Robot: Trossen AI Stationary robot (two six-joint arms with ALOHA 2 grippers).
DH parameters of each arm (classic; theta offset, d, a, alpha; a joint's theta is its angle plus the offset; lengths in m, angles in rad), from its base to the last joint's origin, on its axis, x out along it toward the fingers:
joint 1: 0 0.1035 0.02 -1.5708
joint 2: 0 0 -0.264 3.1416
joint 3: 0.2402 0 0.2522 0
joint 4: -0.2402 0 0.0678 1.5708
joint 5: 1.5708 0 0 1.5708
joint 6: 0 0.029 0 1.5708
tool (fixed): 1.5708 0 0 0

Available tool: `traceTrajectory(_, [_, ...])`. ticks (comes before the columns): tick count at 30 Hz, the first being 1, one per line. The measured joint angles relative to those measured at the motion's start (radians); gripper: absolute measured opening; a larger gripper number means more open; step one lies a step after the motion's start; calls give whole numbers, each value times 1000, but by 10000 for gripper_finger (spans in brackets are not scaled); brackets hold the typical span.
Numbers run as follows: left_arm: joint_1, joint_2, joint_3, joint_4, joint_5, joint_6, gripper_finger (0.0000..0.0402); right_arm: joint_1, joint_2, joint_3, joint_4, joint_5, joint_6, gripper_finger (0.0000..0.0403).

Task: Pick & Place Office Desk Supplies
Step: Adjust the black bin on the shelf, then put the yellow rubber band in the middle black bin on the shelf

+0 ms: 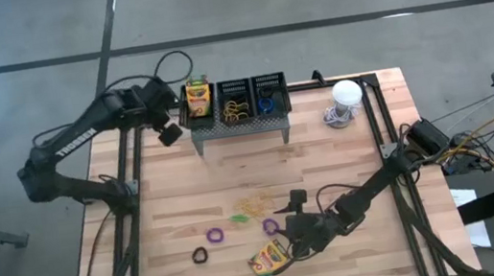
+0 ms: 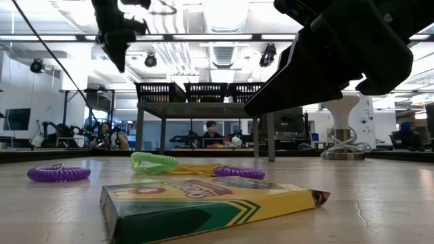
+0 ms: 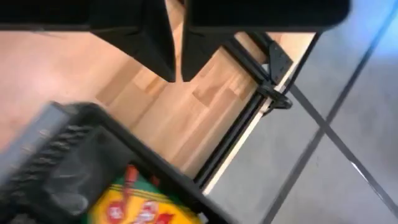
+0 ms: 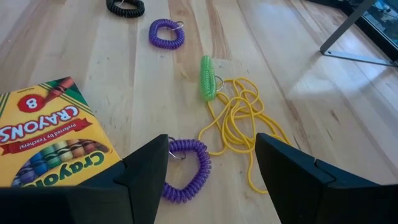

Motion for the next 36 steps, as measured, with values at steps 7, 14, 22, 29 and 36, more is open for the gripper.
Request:
traceTrajectory(7, [44, -3, -151, 302, 42, 123, 5, 0, 0, 0, 0, 0, -4, 237])
traceTrajectory(14, [44, -3, -200, 379, 178, 155, 4, 0, 0, 0, 1, 0, -8, 237])
traceTrajectory(22, [39, -5, -151, 316, 177, 161, 3, 0, 0, 0, 1, 0, -8, 237])
traceTrajectory(29, [-18, -94, -95, 188, 151, 90, 3, 0, 0, -1, 9, 42, 60, 237])
traceTrajectory(36, [-315, -299, -249, 273, 49, -68, 3, -4, 39, -24, 82, 125, 75, 237])
